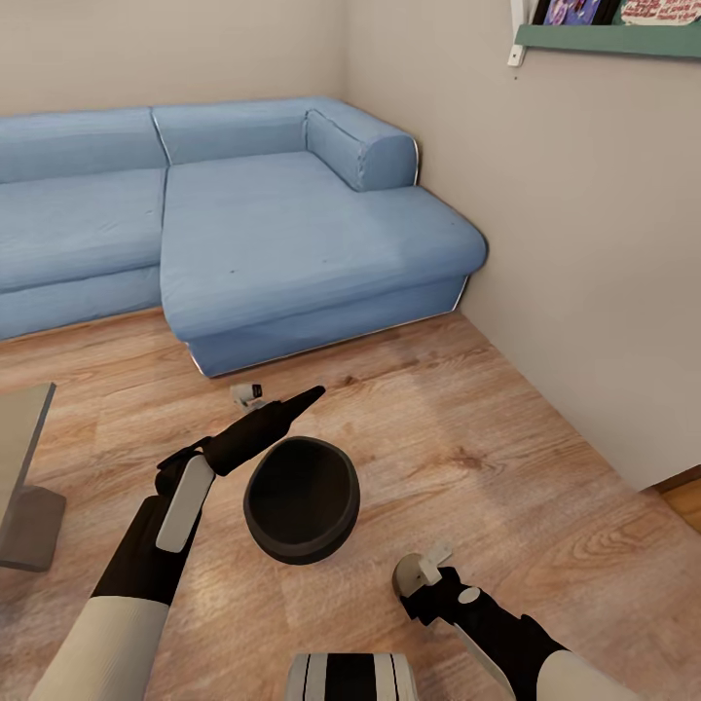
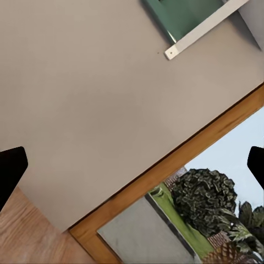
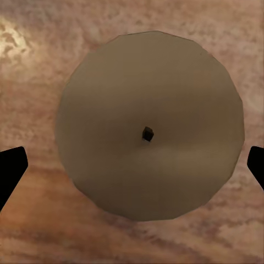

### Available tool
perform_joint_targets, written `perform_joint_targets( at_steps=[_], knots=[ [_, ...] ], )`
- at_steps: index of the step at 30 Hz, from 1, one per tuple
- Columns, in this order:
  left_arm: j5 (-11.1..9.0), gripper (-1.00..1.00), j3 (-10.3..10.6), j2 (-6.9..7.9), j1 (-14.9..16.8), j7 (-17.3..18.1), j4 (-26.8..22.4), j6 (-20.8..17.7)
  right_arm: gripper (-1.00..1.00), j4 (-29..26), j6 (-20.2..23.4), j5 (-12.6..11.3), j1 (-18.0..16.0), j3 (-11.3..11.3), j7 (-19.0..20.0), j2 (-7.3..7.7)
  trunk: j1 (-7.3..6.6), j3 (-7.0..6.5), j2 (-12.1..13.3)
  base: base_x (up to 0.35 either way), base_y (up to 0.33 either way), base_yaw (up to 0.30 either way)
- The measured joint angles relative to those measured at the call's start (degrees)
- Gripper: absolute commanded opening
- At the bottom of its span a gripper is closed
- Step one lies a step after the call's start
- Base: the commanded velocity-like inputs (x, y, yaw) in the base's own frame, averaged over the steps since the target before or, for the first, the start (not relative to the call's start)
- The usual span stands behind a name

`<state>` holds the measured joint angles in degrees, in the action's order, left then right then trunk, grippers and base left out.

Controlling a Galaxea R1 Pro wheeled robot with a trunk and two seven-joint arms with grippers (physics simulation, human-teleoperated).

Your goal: Place each of the two pumpkins and all three candles from the living room inside a cabinet in the living room (use any cabinet), then make sure every cabinet is closed, and position the cauldron so it is next to a table in the living room.

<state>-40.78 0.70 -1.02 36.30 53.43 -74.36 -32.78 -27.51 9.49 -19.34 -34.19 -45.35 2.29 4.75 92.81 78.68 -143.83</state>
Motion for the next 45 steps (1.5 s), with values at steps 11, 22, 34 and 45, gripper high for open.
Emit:
perform_joint_targets(
  at_steps=[11, 22, 34, 45],
  knots=[
    [0.0, 1.0, -0.03, 0.05, 0.0, 0.0, 0.18, 0.02, 1.0, -0.04, 0.0, 0.0, 0.0, 0.0, -0.09, 0.0, 0.0, 0.0, 0.0, 0.001, 0.0, 0.0],
    [0.0, 1.0, 0.0, 0.05, 0.0, 0.09, 0.09, 0.07, 1.0, -0.08, 0.0, 0.0, 0.0, 0.0, -1.65, -0.07, 0.0, 0.0, 0.0, 0.115, 0.0, 0.0],
    [0.0, 1.0, 0.0, 0.05, 0.0, 0.09, 0.09, 0.07, 1.0, 0.34, 0.14, -0.03, 0.0, -0.04, -1.92, -0.26, 0.0, 0.0, 0.0, 0.0, 0.0, 0.0],
    [0.0, 1.0, 0.0, 0.02, 0.0, 0.09, 0.09, 0.09, 1.0, 0.16, -0.02, 0.15, 0.0, -0.16, -1.27, -0.25, 0.0, 0.0, 0.0, 0.0, 0.0, 0.0]
  ],
)
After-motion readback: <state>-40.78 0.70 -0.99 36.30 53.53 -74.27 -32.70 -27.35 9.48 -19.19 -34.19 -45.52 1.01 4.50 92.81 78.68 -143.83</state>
